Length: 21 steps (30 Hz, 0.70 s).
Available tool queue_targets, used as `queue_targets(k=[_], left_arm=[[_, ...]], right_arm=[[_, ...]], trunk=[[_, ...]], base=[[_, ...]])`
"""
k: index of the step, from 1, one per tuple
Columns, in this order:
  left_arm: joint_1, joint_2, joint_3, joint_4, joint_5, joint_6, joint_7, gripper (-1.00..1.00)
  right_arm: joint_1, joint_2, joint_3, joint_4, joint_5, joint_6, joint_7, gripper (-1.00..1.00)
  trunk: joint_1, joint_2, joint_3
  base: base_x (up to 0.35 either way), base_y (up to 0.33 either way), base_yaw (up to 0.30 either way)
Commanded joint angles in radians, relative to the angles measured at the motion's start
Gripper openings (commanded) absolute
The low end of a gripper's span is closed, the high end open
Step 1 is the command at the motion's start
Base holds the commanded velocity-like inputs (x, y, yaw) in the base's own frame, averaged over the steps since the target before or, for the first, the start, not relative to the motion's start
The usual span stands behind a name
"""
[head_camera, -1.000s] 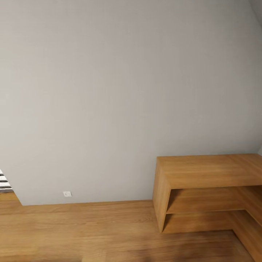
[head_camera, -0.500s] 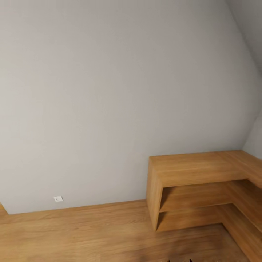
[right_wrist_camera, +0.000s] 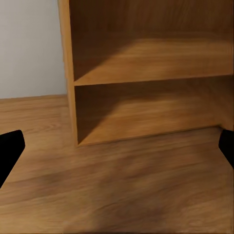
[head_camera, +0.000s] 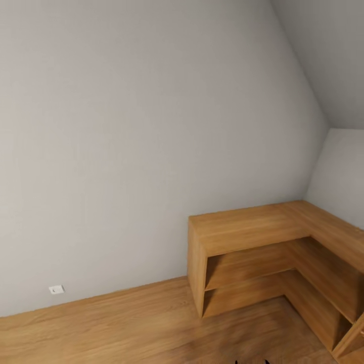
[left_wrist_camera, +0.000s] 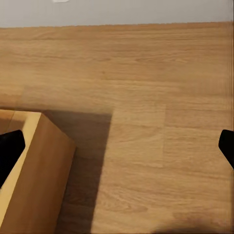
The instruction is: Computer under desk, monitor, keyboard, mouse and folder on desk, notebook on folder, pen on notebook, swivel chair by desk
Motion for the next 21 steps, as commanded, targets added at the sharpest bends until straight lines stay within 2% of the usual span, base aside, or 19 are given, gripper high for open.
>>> queue_targets(k=[1, 21], left_arm=[[0.000, 0.000, -0.009, 0.000, 0.000, -0.001, 0.010, 1.00], [-0.001, 0.000, -0.009, 0.000, 0.000, 0.000, 0.011, 1.00]], right_arm=[[-0.001, 0.000, -0.008, 0.001, 0.011, -0.002, -0.004, 1.00], [-0.001, 0.001, -0.011, 0.001, 0.009, -0.002, -0.010, 1.00]], trunk=[[0.000, -0.001, -0.001], [0.000, -0.001, -0.001]], base=[[0.000, 0.000, -0.270], [0.000, 0.000, -0.270]])
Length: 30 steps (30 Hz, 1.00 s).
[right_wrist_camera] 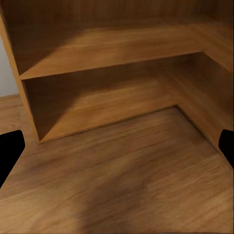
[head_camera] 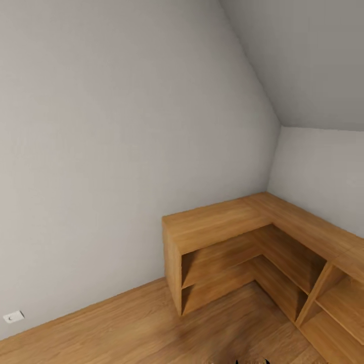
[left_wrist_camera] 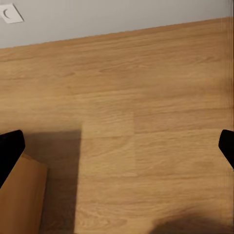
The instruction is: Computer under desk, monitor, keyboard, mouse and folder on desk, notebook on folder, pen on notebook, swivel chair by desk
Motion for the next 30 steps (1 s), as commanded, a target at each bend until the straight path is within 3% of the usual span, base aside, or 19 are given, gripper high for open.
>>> queue_targets(k=[1, 9, 19, 30], left_arm=[[0.000, 0.000, -0.009, 0.000, 0.000, -0.001, 0.010, 1.00], [0.000, 0.000, -0.010, 0.000, -0.001, -0.003, 0.009, 1.00], [0.000, 0.000, -0.011, 0.000, -0.002, -0.002, 0.008, 1.00], [0.000, 0.000, -0.010, 0.000, -0.001, -0.001, 0.009, 1.00]], right_arm=[[-0.001, 0.000, -0.008, 0.001, 0.011, -0.002, -0.004, 1.00], [-0.001, -0.001, -0.007, 0.002, 0.012, -0.002, 0.001, 1.00], [-0.001, -0.001, -0.005, 0.004, 0.014, -0.001, 0.002, 1.00], [-0.001, -0.002, -0.004, 0.002, 0.015, 0.079, 0.003, 1.00]], trunk=[[0.000, -0.001, -0.001], [0.000, -0.001, -0.001], [0.000, -0.001, -0.004], [0.000, -0.001, -0.011]], base=[[0.000, 0.000, -0.270], [0.018, 0.000, -0.269], [0.270, 0.000, -0.271], [0.103, 0.000, -0.273]])
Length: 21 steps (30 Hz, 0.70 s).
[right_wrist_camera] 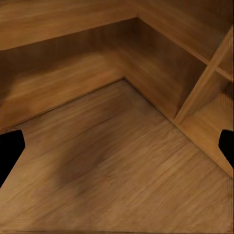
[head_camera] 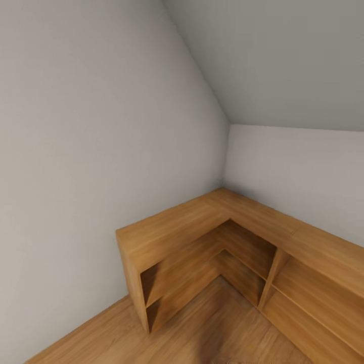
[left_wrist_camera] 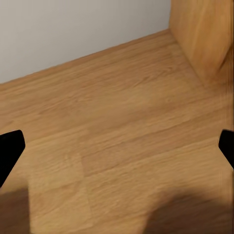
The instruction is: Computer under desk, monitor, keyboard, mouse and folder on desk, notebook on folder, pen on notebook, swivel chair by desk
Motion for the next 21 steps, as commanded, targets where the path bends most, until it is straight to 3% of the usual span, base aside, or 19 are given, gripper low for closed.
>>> queue_targets(k=[1, 21], left_arm=[[0.000, 0.000, -0.008, 0.000, 0.000, -0.001, 0.010, 1.00], [0.000, -0.001, -0.009, 0.000, 0.000, 0.000, 0.010, 1.00]], right_arm=[[-0.001, 0.000, -0.008, 0.001, 0.011, -0.001, -0.004, 1.00], [-0.001, -0.007, -0.002, 0.002, 0.013, 0.002, -0.004, 1.00]], trunk=[[0.000, -0.001, -0.002], [0.000, -0.001, -0.013]], base=[[0.005, 0.000, -0.273], [0.000, 0.000, -0.273]])
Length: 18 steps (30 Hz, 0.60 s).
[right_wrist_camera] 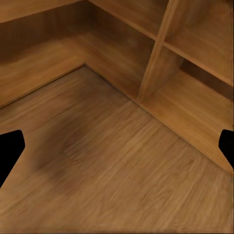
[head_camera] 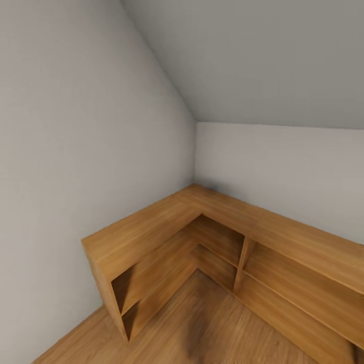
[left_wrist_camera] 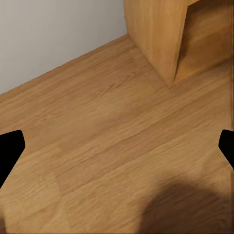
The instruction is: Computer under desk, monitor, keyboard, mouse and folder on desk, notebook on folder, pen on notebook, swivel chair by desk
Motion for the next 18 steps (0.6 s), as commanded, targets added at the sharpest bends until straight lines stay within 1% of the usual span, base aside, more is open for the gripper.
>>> queue_targets(k=[1, 10, 14, 18], left_arm=[[0.000, 0.000, -0.008, 0.000, 0.000, -0.001, 0.010, 1.00], [0.000, 0.000, -0.009, 0.000, -0.001, -0.001, 0.009, 1.00], [0.000, 0.000, -0.010, 0.000, -0.003, -0.001, 0.008, 1.00], [0.000, -0.001, -0.012, 0.000, -0.005, -0.001, 0.007, 1.00]], right_arm=[[-0.001, -0.001, -0.008, 0.001, 0.011, -0.002, -0.004, 1.00], [-0.001, -0.001, -0.007, 0.002, 0.011, -0.001, -0.004, 1.00], [-0.001, -0.002, -0.007, 0.002, 0.011, 0.011, -0.004, 1.00], [-0.001, -0.002, -0.006, 0.001, 0.011, 0.032, -0.004, 1.00]], trunk=[[0.000, -0.001, -0.002], [0.000, -0.001, -0.006], [0.000, -0.001, -0.008], [0.000, -0.001, -0.010]], base=[[0.000, 0.000, -0.273], [0.000, 0.000, -0.273], [0.006, 0.005, -0.273], [0.141, 0.120, -0.273]])
